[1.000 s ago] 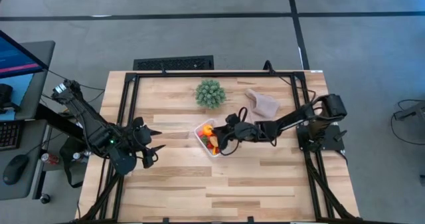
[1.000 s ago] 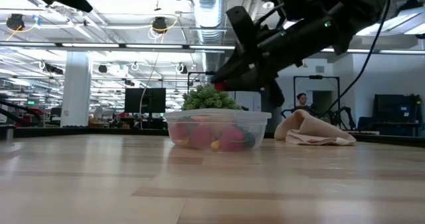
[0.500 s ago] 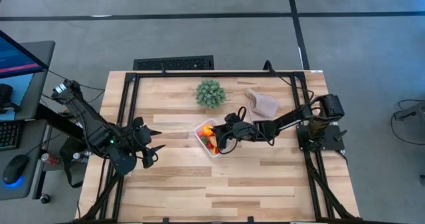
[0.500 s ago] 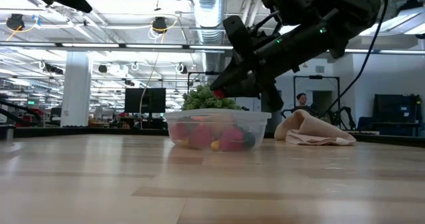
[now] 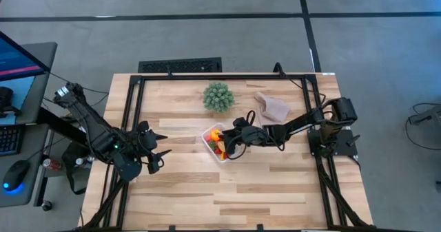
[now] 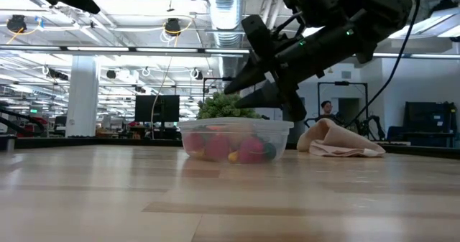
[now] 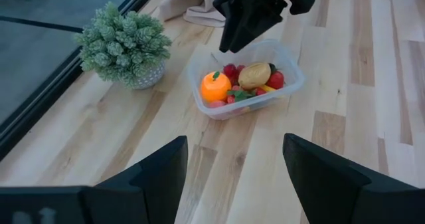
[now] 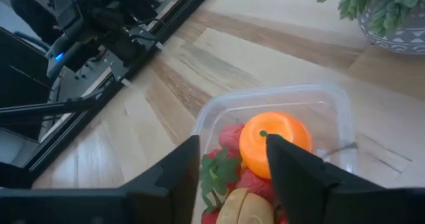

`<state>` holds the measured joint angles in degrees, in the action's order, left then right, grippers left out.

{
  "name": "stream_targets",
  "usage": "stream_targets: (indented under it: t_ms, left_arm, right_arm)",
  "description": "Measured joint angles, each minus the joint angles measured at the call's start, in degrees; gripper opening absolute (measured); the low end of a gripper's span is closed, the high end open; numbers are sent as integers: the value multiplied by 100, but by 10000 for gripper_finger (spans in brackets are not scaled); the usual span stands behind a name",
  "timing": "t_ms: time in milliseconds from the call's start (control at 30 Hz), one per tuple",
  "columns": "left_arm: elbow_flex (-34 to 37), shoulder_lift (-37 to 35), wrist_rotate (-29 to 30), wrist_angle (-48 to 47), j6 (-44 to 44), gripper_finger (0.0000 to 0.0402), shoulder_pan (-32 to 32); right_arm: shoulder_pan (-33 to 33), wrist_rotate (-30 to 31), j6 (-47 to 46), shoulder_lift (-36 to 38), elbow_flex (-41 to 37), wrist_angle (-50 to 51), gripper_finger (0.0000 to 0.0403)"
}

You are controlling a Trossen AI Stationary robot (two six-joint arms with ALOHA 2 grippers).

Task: Pick and placing Produce into tupperware
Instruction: Return to Home Position

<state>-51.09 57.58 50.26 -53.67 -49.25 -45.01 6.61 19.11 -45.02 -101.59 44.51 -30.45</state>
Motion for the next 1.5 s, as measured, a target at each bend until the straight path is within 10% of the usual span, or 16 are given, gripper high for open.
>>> stream_targets:
  t_ms: [267, 633, 1033, 1233, 1500]
  left_arm:
    - [0, 0, 2, 67, 0, 240, 0]
    - [0, 0, -1150, 66, -31, 240, 0]
    - [0, 2, 130, 507, 841, 240, 0]
    - [0, 2, 486, 1763, 2805, 240, 0]
    - [0, 2, -1452, 4085, 6531, 240, 483]
  right_arm:
    - [0, -280, -46, 1, 0, -151, 231]
    - [4, -710, -363, 750, 13, -620, 244]
    - [55, -713, -87, 1490, 312, -638, 244]
    - [-153, -1402, -320, 1750, 310, -648, 244]
    - [-174, -1984, 1715, 2575, 310, -353, 244]
